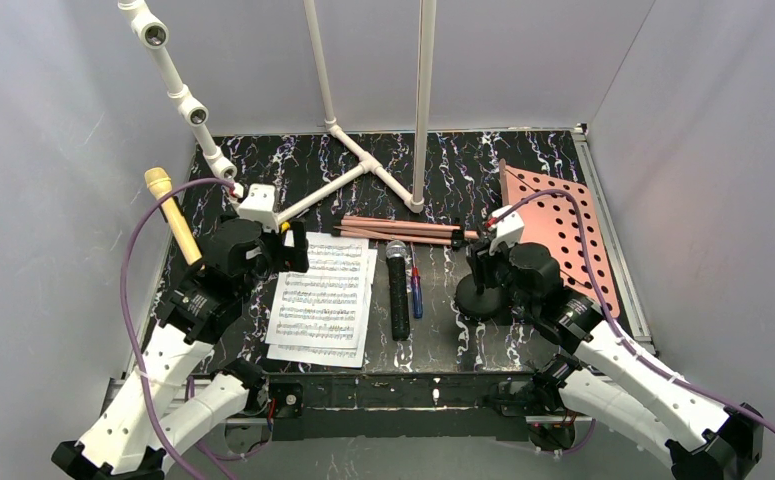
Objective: Pack up the instrument practice props
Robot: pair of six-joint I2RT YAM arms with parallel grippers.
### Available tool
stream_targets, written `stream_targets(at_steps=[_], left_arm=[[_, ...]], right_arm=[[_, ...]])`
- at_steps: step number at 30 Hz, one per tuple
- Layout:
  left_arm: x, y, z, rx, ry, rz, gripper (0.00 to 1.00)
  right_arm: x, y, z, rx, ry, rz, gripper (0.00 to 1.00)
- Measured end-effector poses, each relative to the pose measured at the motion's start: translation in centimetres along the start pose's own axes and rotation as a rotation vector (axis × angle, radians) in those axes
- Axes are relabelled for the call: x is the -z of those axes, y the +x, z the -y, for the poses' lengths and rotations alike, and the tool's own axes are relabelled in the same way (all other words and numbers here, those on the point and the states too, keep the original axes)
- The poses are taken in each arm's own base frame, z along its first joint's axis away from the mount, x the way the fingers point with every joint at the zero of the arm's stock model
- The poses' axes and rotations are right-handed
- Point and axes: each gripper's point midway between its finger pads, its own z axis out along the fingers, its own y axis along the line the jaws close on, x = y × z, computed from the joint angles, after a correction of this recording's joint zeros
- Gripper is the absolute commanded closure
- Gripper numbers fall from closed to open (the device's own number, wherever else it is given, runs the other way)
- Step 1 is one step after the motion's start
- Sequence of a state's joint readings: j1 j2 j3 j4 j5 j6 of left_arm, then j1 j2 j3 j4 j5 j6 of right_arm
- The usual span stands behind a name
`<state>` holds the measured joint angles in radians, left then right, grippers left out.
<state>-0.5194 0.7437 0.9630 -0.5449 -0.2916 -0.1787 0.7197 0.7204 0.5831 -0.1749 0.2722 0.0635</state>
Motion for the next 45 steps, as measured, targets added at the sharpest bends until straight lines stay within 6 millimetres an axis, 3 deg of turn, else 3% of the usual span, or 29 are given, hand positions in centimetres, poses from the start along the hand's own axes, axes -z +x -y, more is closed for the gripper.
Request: stream_targets(at_steps=[5, 10, 21, 28, 36, 40, 45], left_arm=[[-0.1, 0.5, -1.6, -0.017, -0.072, 0.014, 0.02], [0.6, -0.4, -2.5, -0.006, -0.102, 0.064, 0.02], [0.6, -0.5, -3.2, 0.001, -0.132, 0.081, 0.02], [0.6, -0.4, -3.6, 0.006, -0.150, 0.080, 0.02], [0.7, -0.5, -4.7, 0.021, -0.197, 0.087, 0.02], [0.7, -0.2, -5.7, 0.032, -0.238, 0.086, 0.02], [0.8, -0.4, -7.0, 0.055, -0.303, 0.101, 0.02]], right_arm=[[0.1, -0.7, 3.1, 0.018, 0.172, 0.035, 0.75], [0.0, -1.8, 5.1, 0.001, 0.295, 0.121, 0.75], [-1.8, 0.0, 6.7, -0.049, 0.387, 0.157, 0.69], [-1.7, 0.1, 8.0, -0.138, 0.435, 0.220, 0.45], [-0.6, -0.7, 7.8, -0.185, 0.405, 0.260, 0.15], [0.8, -2.6, 7.3, -0.208, 0.367, 0.303, 0.02], [3.3, -5.9, 7.0, -0.222, 0.325, 0.369, 0.01]])
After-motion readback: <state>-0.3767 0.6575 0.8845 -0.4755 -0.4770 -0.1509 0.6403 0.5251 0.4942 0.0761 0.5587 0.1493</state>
